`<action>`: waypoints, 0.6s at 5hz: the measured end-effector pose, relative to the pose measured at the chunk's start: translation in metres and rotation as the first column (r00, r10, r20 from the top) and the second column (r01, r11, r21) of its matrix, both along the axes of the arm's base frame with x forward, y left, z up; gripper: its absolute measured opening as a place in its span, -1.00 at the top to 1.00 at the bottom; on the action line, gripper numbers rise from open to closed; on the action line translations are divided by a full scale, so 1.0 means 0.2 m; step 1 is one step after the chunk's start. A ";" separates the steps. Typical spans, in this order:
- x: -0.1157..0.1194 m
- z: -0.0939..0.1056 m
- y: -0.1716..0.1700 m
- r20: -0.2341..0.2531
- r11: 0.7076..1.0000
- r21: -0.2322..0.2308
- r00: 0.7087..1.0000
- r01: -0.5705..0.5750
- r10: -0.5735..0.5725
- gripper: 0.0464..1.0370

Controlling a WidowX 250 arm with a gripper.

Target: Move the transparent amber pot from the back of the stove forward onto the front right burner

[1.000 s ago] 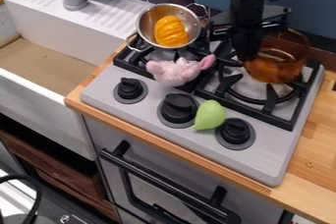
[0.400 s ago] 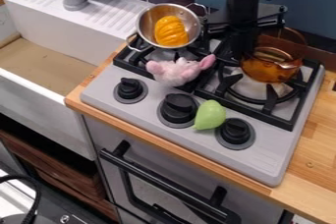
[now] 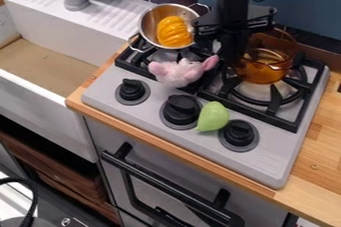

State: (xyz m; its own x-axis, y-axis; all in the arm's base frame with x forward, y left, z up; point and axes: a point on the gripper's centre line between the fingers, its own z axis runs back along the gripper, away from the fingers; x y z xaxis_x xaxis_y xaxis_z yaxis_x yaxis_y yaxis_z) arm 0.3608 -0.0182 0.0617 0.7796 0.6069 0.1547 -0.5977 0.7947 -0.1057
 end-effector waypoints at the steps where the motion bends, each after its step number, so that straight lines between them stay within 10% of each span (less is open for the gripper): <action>1: -0.01 0.05 0.03 0.023 1.000 -0.003 1.000 -0.007 0.007 0.97; 3: -0.02 0.09 0.04 -0.021 1.000 -0.010 1.000 -0.006 0.006 0.63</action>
State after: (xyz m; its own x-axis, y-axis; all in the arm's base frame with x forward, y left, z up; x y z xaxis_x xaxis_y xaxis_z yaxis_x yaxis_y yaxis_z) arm 0.3567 -0.0105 0.0791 0.7787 0.6133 0.1321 -0.6049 0.7898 -0.1014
